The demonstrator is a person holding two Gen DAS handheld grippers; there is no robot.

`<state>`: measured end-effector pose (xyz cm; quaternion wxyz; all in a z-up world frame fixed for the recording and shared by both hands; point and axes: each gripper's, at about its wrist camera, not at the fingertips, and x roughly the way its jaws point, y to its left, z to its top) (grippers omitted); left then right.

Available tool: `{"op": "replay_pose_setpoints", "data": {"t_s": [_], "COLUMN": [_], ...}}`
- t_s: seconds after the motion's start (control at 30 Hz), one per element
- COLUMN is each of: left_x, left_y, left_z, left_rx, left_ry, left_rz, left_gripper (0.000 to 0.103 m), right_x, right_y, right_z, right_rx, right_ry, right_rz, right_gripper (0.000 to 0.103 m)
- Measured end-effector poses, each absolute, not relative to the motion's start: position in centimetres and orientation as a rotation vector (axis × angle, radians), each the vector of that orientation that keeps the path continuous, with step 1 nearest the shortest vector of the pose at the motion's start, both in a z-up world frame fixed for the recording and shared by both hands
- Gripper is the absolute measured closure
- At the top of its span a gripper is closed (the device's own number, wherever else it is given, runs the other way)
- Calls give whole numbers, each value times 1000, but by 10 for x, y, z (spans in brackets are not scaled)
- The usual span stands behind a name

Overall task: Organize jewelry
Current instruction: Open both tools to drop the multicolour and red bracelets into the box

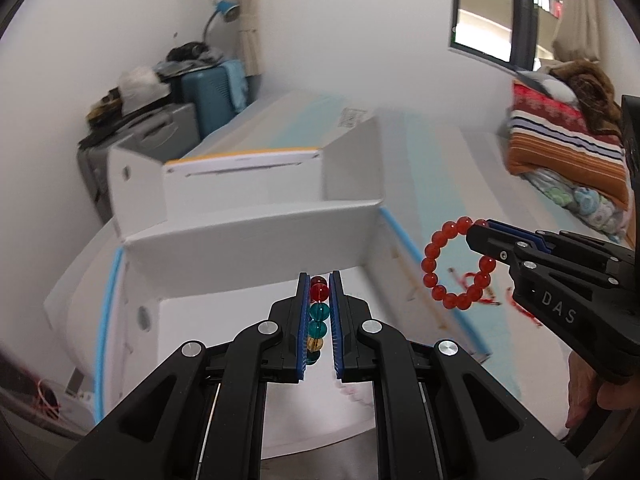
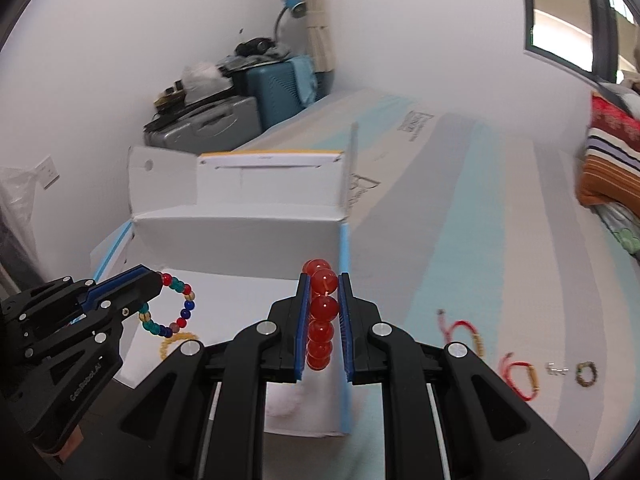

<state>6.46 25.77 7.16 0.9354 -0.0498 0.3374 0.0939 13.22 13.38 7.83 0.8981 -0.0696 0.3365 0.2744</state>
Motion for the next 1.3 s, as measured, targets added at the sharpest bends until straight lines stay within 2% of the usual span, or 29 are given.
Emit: {"op": "replay_pose_setpoints", "data": {"t_s": [0.73, 1.07, 1.1, 1.13, 1.17, 1.2, 1.23, 1.27, 1.3], "left_x": [54, 52, 52, 51, 50, 49, 47, 45, 44], "left_y": [314, 315, 315, 315, 314, 313, 311, 310, 308], "left_z": [7, 7, 8, 9, 10, 12, 15, 18, 20], "left_rx": [-185, -187, -189, -194, -197, -198, -200, -204, -206], "left_ry": [794, 798, 795, 793, 789, 783, 768, 755, 750], "left_rz": [254, 274, 280, 283, 283, 285, 288, 285, 281], "left_gripper": [94, 93, 90, 82, 76, 60, 46, 43, 41], "right_x": [131, 131, 130, 129, 128, 126, 125, 124, 123], "right_y": [200, 200, 197, 195, 193, 190, 186, 183, 179], "right_z": [-8, -10, -7, -4, -1, 3, 7, 10, 14], "right_rx": [-210, -193, -183, -180, -178, -174, -169, -161, -150], "right_ry": [854, 852, 844, 836, 830, 820, 806, 793, 779], "right_rz": [608, 605, 601, 596, 594, 594, 593, 593, 591], "right_gripper": [90, 89, 89, 89, 83, 77, 61, 51, 51]}}
